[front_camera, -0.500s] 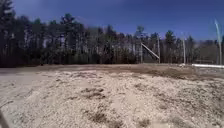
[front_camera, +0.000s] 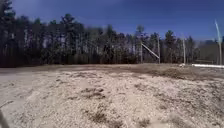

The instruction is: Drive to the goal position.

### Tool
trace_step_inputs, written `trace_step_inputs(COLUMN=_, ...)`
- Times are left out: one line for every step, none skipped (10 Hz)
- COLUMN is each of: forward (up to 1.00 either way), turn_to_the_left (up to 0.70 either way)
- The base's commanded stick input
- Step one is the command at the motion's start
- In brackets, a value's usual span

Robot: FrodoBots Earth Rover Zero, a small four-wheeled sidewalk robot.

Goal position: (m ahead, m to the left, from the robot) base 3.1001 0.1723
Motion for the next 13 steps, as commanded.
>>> trace_step_inputs(forward=0.70, turn_to_the_left=0.00)
trace_step_inputs(forward=0.70, turn_to_the_left=0.00)
trace_step_inputs(forward=0.70, turn_to_the_left=0.00)
trace_step_inputs(forward=0.70, turn_to_the_left=0.00)
trace_step_inputs(forward=0.70, turn_to_the_left=0.00)
trace_step_inputs(forward=0.70, turn_to_the_left=0.00)
trace_step_inputs(forward=0.70, turn_to_the_left=0.00)
trace_step_inputs(forward=0.70, turn_to_the_left=0.00)
trace_step_inputs(forward=0.70, turn_to_the_left=0.00)
trace_step_inputs(forward=0.70, turn_to_the_left=0.00)
trace_step_inputs(forward=0.70, turn_to_the_left=0.00)
trace_step_inputs(forward=0.70, turn_to_the_left=0.00)
trace_step_inputs(forward=0.70, turn_to_the_left=0.00)
